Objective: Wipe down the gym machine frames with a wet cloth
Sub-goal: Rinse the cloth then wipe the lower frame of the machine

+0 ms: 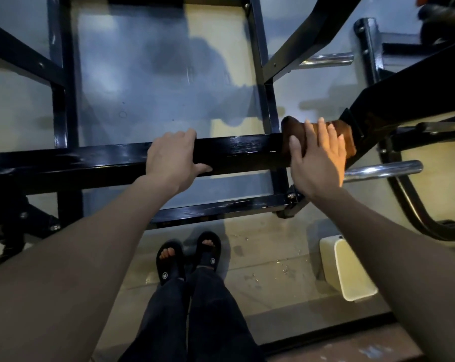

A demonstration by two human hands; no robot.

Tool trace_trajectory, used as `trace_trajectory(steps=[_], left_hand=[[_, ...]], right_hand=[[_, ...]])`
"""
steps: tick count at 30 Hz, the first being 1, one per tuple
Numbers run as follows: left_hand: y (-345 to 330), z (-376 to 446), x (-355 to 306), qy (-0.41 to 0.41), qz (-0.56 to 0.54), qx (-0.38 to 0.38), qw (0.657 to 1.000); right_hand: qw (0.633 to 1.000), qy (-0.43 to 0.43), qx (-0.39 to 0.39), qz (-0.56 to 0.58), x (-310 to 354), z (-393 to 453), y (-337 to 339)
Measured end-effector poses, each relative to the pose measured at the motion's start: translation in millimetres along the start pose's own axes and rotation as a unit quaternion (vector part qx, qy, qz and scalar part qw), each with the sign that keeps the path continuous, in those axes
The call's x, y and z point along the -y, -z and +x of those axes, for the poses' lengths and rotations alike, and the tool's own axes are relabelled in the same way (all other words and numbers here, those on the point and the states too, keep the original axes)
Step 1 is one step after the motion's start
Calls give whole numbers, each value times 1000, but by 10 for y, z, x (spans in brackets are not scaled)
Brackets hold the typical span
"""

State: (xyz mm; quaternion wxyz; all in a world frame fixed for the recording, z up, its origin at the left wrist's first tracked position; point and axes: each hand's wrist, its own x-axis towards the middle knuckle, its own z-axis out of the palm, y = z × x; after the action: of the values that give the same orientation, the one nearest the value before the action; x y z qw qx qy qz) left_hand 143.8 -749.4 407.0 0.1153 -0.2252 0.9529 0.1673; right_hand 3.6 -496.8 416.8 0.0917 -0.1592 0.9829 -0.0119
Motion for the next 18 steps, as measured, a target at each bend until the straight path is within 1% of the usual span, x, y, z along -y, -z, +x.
trace_trajectory(steps=[2, 3, 5, 7, 9, 12, 13, 14, 15, 16, 17, 18], left_hand=[[12, 3, 1, 4, 3, 5, 1000], [11, 11, 7, 8, 2, 7, 1000], [19, 10, 7, 7, -3, 0, 1000], [31, -6, 7, 4, 1, -12, 1000], [39, -14, 15, 2, 5, -12, 1000], [49, -7, 10, 6, -7, 2, 1000], [39, 3, 2, 7, -4, 12, 1000], [38, -4, 1, 8, 2, 20, 1000], [42, -8, -2, 6, 10, 23, 1000], [52, -4, -16, 5, 17, 21, 1000], [75, -9, -12, 7, 23, 21, 1000], [89, -6, -40, 7, 26, 25, 999]], right_hand=[[999, -41, -17, 25, 401, -115, -75], [999, -37, -18, 30, 619, -177, -112], [1000, 12, -7, 22, 1043, -329, -176], [997, 78, 23, 3, 1364, -455, -215], [989, 136, 54, -3, 1404, -417, -175], [978, 201, 49, -17, 972, -197, -68], [980, 190, 52, -18, 760, -97, -38], [986, 154, 58, -7, 561, -15, -17], [993, 96, 60, 12, 407, 37, 8], [998, 34, 52, 27, 311, 58, 20], [998, -10, 42, 34, 315, 41, -2], [998, -35, 33, 37, 363, -8, -27]])
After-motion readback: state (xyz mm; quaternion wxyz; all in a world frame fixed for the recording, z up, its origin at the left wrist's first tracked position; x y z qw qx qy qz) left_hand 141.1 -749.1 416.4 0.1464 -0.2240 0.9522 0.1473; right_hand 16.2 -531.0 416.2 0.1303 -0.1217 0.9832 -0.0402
